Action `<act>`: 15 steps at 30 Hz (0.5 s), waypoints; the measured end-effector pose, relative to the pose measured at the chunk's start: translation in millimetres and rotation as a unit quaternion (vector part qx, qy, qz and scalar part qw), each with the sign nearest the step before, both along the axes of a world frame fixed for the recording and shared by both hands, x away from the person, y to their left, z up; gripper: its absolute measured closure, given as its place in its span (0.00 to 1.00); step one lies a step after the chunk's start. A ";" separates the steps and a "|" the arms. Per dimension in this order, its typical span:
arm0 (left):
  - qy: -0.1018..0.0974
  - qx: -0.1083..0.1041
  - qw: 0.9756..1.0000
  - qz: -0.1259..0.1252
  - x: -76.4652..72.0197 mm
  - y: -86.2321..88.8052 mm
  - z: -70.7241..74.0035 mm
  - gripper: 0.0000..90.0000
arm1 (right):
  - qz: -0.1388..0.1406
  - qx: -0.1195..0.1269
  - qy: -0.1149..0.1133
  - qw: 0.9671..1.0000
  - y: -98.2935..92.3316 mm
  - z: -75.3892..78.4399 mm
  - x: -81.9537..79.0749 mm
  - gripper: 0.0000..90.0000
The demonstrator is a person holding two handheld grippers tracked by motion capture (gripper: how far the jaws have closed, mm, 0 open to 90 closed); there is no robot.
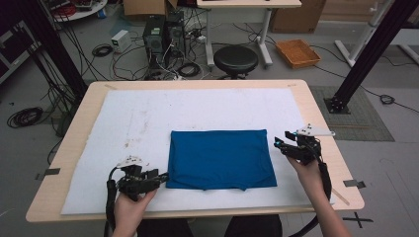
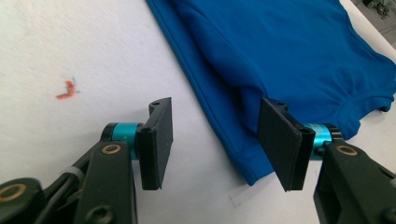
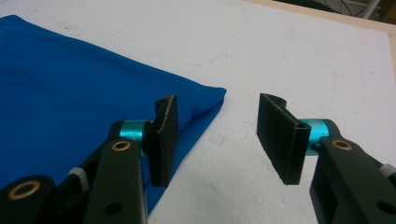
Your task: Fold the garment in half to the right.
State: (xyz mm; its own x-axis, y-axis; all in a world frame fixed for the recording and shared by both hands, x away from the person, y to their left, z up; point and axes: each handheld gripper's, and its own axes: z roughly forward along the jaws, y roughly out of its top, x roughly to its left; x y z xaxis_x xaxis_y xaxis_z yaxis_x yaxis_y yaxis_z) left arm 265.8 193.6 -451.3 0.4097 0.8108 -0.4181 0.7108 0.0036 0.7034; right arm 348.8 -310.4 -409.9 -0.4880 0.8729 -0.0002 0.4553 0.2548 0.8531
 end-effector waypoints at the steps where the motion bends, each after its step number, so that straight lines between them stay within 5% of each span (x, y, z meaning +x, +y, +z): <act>1: -0.001 0.002 1.000 0.001 0.0 -1.7 -0.4 0.51 | 0.001 -0.001 -0.002 1.000 0.2 0.2 0.0 0.54; 12: -0.001 -0.004 1.000 0.005 3.7 -19.6 -0.9 0.51 | 0.011 -0.005 -0.002 1.000 11.2 1.5 -0.7 0.54; 15: -0.002 -0.003 1.000 0.003 4.3 -23.8 -2.1 0.59 | 0.022 -0.005 -0.008 1.000 19.5 4.7 -1.0 0.54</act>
State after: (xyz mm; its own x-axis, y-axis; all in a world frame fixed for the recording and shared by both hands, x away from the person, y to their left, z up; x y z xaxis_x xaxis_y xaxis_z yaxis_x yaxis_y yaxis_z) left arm 270.1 169.8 -453.4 0.4064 0.8106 -0.4217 0.7083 0.0120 0.7058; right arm 347.7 -290.9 -405.2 -0.5265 0.8500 -0.0175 0.4296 0.2838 0.8573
